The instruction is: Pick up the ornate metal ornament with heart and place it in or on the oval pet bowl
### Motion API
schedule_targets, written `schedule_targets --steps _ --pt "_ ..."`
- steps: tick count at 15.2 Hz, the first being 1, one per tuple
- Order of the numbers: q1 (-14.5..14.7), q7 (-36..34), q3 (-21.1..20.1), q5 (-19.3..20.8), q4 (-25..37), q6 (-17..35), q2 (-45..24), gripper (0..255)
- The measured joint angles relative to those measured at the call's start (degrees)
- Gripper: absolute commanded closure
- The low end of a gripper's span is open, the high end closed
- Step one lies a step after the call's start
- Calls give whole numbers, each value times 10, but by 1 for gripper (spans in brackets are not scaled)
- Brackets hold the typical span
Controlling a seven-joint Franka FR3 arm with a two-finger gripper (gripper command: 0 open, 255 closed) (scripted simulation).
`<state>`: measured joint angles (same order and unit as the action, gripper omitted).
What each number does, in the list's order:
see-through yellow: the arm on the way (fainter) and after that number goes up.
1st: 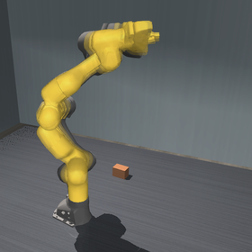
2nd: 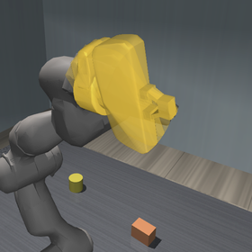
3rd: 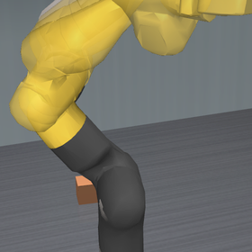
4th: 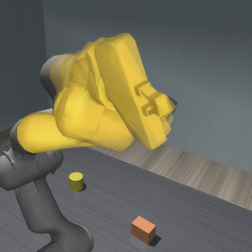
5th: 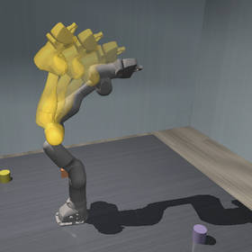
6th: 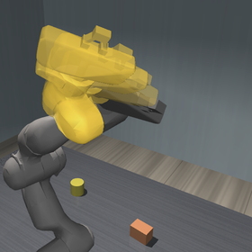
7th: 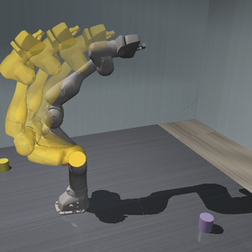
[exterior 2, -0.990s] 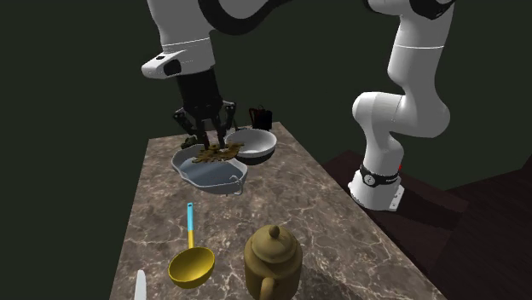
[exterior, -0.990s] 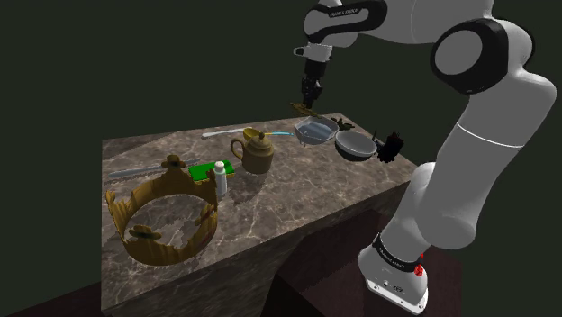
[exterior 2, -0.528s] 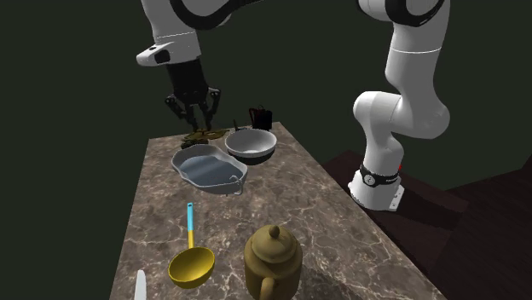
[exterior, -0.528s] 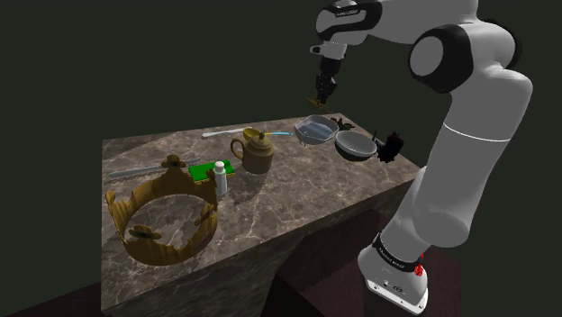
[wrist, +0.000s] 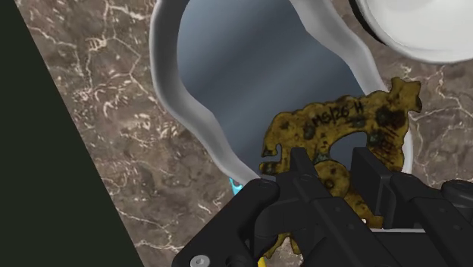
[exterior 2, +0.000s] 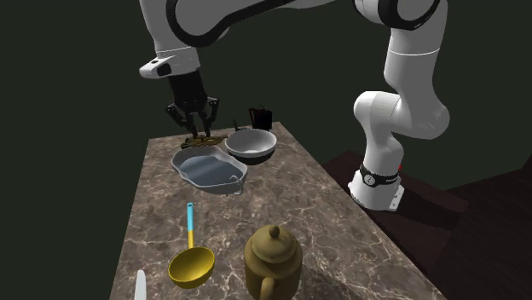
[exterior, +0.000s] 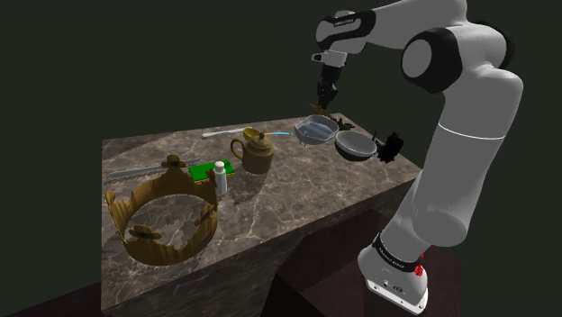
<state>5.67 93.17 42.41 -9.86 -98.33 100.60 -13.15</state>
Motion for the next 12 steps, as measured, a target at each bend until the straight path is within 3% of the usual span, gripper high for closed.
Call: schedule_targets --steps 12 --pt "-2 14 -6 -18 -60 75 -21 255"
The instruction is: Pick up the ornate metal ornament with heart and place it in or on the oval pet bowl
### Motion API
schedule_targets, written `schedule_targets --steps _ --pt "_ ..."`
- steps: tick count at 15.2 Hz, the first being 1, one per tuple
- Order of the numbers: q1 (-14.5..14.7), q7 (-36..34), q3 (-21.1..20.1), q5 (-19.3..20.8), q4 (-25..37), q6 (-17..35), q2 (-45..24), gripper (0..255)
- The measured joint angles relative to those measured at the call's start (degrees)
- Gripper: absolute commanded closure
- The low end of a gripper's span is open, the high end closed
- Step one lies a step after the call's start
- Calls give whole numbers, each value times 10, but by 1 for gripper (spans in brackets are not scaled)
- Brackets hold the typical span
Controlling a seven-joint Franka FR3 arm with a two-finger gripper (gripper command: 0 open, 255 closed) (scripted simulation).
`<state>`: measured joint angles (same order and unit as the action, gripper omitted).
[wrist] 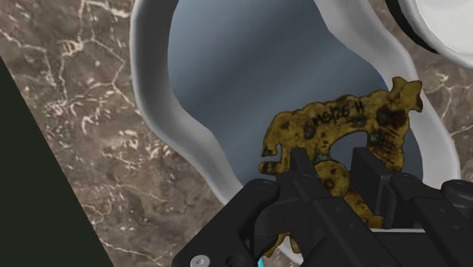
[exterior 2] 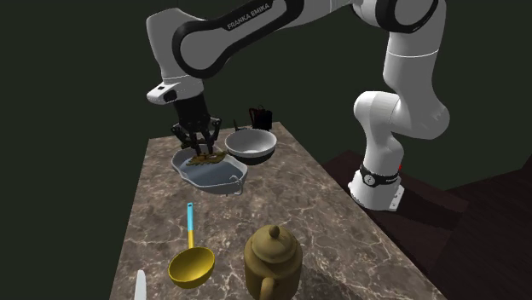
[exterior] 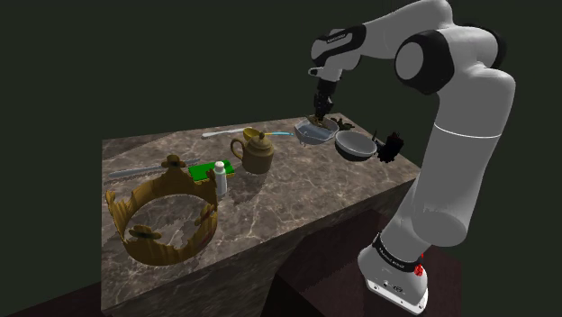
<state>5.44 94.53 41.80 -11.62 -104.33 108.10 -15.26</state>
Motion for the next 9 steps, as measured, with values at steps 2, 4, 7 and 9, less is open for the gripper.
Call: schedule_targets --steps 2,4,7,9 --pt "0 0 0 0 -1 1 -1 255" --pt "0 1 0 -1 -1 1 -1 255" --pt "0 1 0 -1 -1 1 -1 0" --pt "0 1 0 -1 -1 1 -1 0"
